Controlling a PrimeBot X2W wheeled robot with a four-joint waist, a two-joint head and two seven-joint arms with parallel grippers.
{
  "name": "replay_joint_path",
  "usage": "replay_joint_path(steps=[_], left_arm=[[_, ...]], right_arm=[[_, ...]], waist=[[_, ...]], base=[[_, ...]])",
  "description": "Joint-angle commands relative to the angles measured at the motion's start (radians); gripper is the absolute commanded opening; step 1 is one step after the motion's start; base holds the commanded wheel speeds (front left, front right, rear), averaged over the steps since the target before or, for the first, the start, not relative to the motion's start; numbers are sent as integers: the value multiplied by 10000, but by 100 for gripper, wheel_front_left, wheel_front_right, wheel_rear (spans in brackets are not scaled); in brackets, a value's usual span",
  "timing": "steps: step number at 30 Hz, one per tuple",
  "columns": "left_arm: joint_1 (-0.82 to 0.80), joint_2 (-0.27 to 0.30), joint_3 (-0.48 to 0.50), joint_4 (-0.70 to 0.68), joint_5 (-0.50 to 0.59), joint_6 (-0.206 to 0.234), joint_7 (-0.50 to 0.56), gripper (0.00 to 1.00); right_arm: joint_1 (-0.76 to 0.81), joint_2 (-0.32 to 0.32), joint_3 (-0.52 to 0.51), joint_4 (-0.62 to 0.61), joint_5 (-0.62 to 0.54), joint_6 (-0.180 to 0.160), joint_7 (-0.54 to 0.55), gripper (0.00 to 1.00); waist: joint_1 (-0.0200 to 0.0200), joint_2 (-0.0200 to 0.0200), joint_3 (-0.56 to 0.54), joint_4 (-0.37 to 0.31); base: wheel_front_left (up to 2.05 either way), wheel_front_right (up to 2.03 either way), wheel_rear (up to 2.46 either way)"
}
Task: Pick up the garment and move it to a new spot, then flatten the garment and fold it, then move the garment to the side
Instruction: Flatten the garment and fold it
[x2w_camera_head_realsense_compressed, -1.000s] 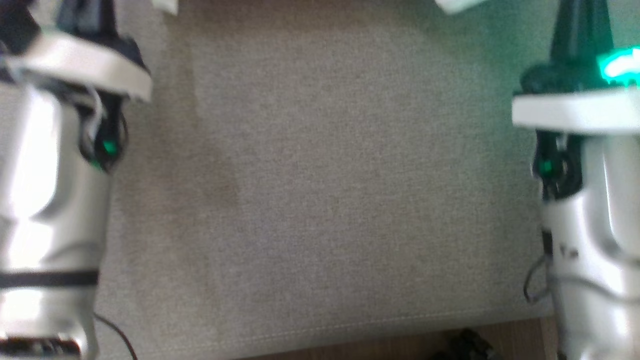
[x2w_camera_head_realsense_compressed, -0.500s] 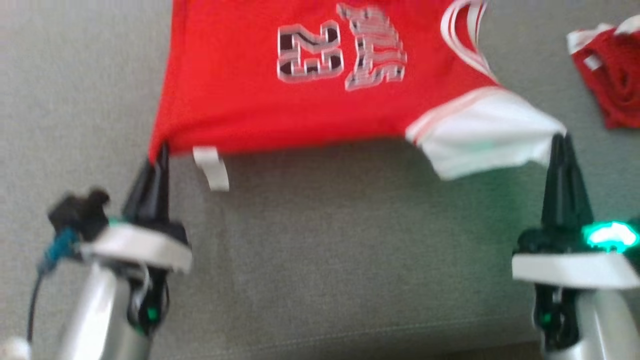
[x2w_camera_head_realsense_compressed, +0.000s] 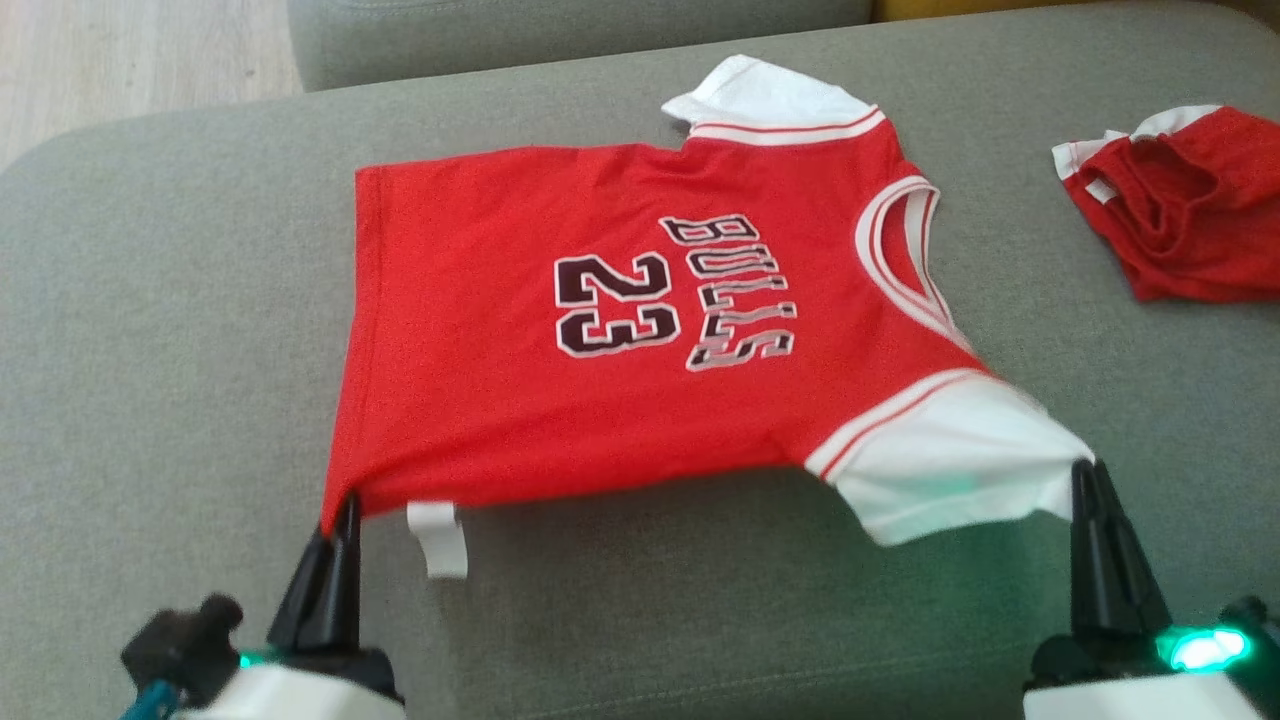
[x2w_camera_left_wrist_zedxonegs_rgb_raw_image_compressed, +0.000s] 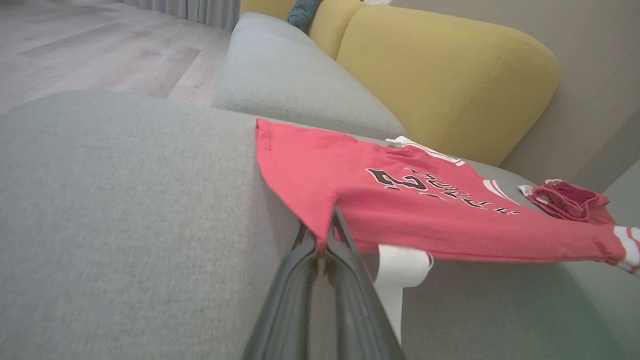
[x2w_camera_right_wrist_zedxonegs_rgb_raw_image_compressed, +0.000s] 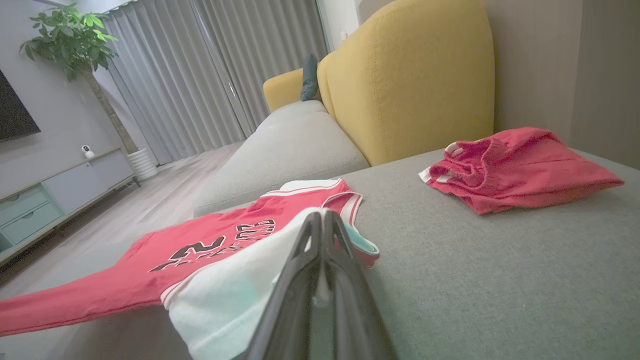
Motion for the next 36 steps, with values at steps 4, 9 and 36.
replay_joint_path(steps=[4,9,36], left_arm=[[220,-6,345,-339,-214,56,75,0],[57,-93,152,87,-303,18,160,0],[-4150,-286,-416,3379,-747,-245,310,0]], right_arm=[[-43,-68,151,3,206,65,-5,0],[-302,-68,210,776,306,65,-54,0],[-4955,-68,-206,4712,-243,65,-261,0]], waist=[[2,-1,10,81],[2,-1,55,195],[2,-1,1307,746]], base=[[0,0,0],[0,0,0],[0,0,0]])
